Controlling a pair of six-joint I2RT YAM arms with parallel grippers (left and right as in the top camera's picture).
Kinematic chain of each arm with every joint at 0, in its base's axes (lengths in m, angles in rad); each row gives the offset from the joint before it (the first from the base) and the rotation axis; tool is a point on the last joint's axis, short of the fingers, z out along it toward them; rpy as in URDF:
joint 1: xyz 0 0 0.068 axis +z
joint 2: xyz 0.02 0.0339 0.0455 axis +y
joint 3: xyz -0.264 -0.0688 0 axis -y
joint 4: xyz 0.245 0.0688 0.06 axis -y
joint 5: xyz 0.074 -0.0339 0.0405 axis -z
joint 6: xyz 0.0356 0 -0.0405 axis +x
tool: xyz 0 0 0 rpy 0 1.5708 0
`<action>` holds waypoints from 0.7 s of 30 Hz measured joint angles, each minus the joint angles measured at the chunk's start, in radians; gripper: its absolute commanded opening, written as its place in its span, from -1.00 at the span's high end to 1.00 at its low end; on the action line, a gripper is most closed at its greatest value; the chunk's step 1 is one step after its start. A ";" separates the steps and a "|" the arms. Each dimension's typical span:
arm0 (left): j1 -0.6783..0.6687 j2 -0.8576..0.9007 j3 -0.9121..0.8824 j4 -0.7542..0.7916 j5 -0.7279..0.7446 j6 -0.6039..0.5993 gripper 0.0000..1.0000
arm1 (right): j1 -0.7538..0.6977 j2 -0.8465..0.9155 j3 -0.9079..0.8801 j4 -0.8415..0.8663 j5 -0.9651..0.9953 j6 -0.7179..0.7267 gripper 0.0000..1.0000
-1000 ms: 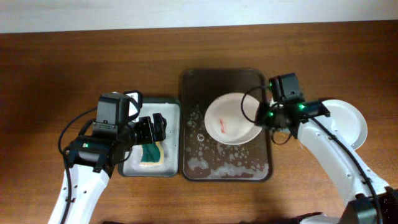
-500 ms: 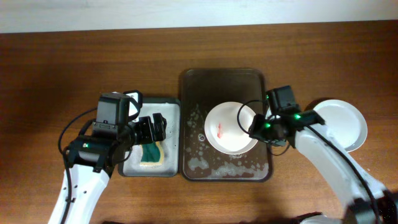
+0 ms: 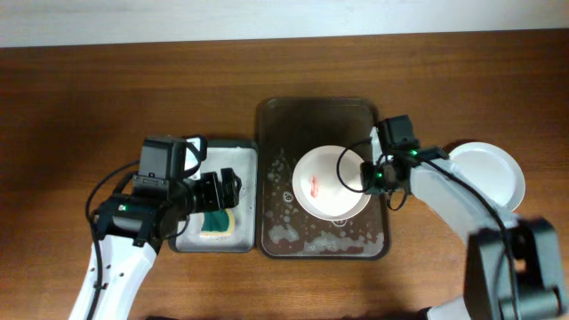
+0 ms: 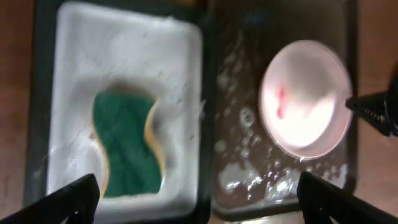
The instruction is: Clean dirty plates on tray and stack at the side
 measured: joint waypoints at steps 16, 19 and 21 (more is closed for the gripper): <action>-0.082 0.347 -0.136 0.186 -0.190 -0.048 0.40 | -0.008 0.056 0.010 -0.020 -0.057 0.162 0.92; -0.082 0.462 -0.138 0.240 -0.208 -0.060 1.00 | -0.008 0.056 0.010 -0.020 -0.058 0.168 0.92; -0.081 0.500 -0.134 0.274 -0.217 -0.068 1.00 | -0.008 0.056 0.010 -0.022 -0.060 0.168 0.92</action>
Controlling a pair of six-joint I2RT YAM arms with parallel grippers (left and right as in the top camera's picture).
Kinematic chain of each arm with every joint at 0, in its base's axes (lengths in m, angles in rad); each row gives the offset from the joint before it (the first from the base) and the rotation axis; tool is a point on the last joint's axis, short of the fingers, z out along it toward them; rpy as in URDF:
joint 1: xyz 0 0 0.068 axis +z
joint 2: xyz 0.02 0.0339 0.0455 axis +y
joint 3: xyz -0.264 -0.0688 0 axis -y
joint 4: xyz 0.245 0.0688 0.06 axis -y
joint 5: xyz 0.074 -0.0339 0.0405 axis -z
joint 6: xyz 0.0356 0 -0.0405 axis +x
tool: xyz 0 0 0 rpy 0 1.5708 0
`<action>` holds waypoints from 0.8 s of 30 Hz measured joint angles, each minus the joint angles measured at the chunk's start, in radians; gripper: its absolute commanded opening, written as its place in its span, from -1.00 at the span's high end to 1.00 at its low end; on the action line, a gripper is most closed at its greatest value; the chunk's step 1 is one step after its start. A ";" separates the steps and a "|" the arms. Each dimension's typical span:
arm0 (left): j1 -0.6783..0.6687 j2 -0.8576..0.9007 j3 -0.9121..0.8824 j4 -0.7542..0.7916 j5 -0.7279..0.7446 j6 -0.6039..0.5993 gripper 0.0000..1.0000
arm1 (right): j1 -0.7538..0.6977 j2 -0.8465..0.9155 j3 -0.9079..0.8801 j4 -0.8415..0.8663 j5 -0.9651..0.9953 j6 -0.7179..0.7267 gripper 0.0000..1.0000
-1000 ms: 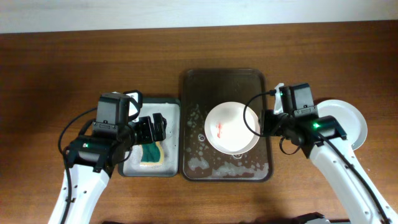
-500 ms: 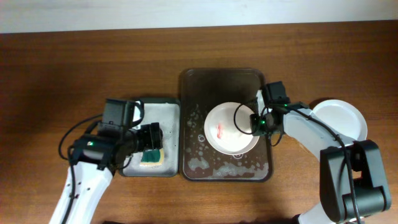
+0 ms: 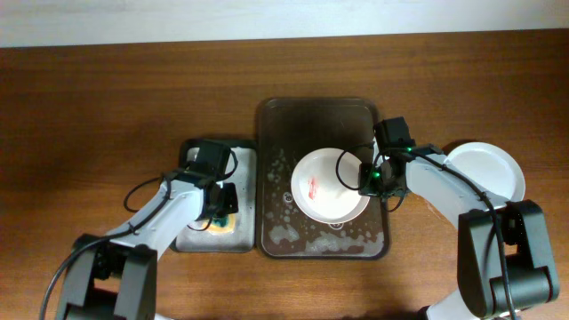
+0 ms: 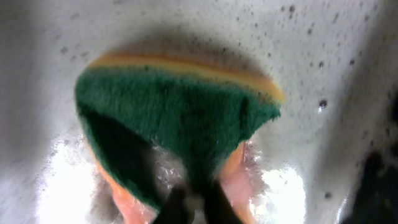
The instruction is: Clean dirty plates on tray and stack at the side
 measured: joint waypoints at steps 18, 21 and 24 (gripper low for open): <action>-0.003 -0.144 0.090 -0.230 0.053 -0.019 0.09 | 0.000 0.000 0.000 -0.001 -0.004 0.000 0.92; -0.003 -0.103 0.000 -0.102 0.037 -0.051 1.00 | -0.001 0.000 0.000 -0.002 -0.005 0.000 0.92; -0.003 -0.068 -0.043 -0.011 0.029 -0.058 1.00 | -0.001 0.000 0.000 -0.002 -0.006 0.000 0.92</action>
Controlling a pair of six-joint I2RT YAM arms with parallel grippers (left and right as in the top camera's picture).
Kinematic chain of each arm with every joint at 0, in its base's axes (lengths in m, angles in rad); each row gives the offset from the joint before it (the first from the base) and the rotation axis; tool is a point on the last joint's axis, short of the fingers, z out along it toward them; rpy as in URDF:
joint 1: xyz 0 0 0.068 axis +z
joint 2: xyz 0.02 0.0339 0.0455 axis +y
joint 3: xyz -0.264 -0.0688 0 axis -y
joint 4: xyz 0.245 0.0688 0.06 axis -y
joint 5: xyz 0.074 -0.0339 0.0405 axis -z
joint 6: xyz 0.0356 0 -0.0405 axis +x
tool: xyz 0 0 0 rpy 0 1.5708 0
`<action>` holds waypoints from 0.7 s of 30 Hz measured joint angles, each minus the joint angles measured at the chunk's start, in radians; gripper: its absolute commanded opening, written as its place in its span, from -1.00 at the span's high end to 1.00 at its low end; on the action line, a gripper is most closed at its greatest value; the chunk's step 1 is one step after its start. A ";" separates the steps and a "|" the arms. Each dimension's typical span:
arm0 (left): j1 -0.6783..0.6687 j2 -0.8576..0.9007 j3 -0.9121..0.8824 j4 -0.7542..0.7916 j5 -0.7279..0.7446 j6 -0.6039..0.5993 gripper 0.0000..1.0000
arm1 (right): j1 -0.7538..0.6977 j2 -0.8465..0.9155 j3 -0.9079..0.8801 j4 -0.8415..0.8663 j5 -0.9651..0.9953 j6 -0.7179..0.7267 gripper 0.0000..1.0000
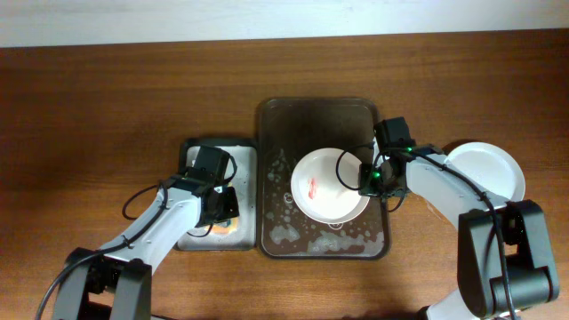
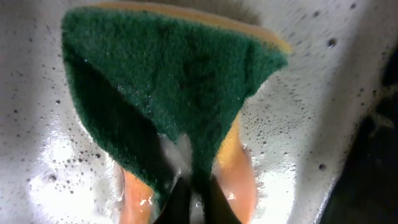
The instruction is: Clean dirty plates on tray and stack at the side
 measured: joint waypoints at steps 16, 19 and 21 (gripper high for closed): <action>-0.139 -0.013 0.434 -0.112 0.136 0.098 1.00 | 0.000 0.000 0.000 -0.002 -0.003 -0.028 0.92; -0.205 0.042 0.435 -0.017 0.169 0.072 1.00 | 0.000 0.000 0.000 0.000 -0.011 -0.065 0.92; -0.249 0.117 0.435 0.060 0.210 0.052 1.00 | 0.000 0.000 0.000 0.000 -0.017 -0.085 0.92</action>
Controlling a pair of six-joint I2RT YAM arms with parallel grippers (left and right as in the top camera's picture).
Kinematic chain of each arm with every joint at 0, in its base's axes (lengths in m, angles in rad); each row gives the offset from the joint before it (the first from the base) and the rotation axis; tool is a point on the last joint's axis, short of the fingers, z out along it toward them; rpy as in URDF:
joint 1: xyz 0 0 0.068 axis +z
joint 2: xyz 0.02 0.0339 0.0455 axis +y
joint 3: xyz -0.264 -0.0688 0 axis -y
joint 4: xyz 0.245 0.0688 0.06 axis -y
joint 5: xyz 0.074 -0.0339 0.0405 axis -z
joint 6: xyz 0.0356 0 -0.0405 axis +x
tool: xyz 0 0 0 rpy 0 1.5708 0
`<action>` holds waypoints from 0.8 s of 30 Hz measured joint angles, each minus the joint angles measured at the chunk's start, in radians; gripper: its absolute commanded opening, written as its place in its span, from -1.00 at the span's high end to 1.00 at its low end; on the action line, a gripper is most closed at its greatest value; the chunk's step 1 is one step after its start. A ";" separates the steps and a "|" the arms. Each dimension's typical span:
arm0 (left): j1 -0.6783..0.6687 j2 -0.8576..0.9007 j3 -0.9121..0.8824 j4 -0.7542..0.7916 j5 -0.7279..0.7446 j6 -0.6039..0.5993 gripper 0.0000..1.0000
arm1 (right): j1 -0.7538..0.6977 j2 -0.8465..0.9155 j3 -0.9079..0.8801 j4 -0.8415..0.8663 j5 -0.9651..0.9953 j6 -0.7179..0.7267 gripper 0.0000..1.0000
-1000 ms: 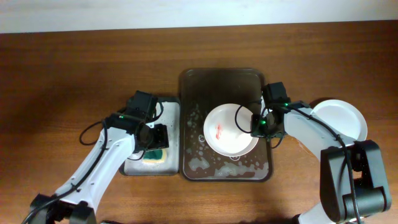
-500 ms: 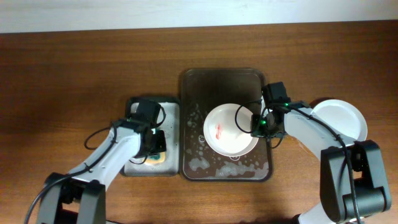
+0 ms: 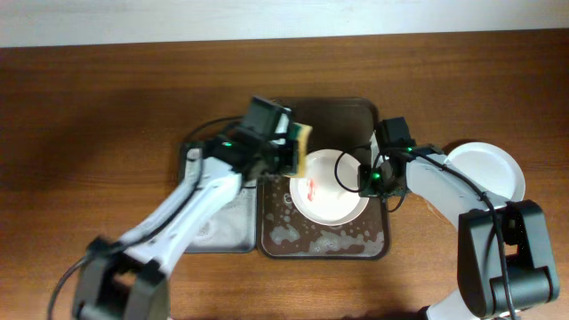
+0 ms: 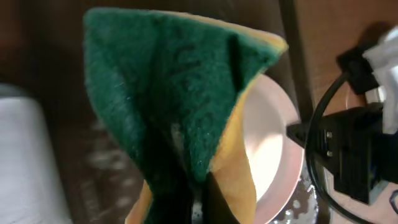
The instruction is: Clean dirty plates on tray and stack at the side
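Note:
A white plate [image 3: 327, 185] with a red smear lies on the dark soapy tray [image 3: 323, 236]. My left gripper [image 3: 294, 148] is shut on a green and yellow sponge [image 4: 180, 99], held just above the plate's upper left rim. In the left wrist view the folded sponge fills the frame, with the plate [image 4: 273, 162] behind it. My right gripper [image 3: 363, 177] is shut on the plate's right rim. A clean white plate [image 3: 484, 173] rests on the table at the right.
A small grey tray [image 3: 218, 227] with soapy water stands left of the dark tray, with no sponge in it. The left arm stretches across it. Wooden table surrounds both trays.
My left gripper has left the small soapy tray with the sponge and now holds it over the dirty plate's upper left edge. The right gripper has not moved.
First my left gripper stood open above the sponge in the small tray while the right held the plate's rim. Then it was down on the sponge, shut on it. Now the sponge is above the dirty plate.

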 measured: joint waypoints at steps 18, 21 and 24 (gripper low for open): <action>-0.147 0.323 0.091 -0.104 0.032 -0.157 1.00 | 0.007 0.000 -0.004 -0.019 -0.052 -0.018 0.92; -0.117 0.322 0.131 -0.249 -0.048 -0.168 1.00 | 0.007 0.000 -0.005 -0.018 -0.053 -0.001 0.92; -0.097 0.335 0.178 -0.341 -0.121 -0.171 1.00 | 0.010 0.000 -0.006 -0.017 -0.075 0.006 0.92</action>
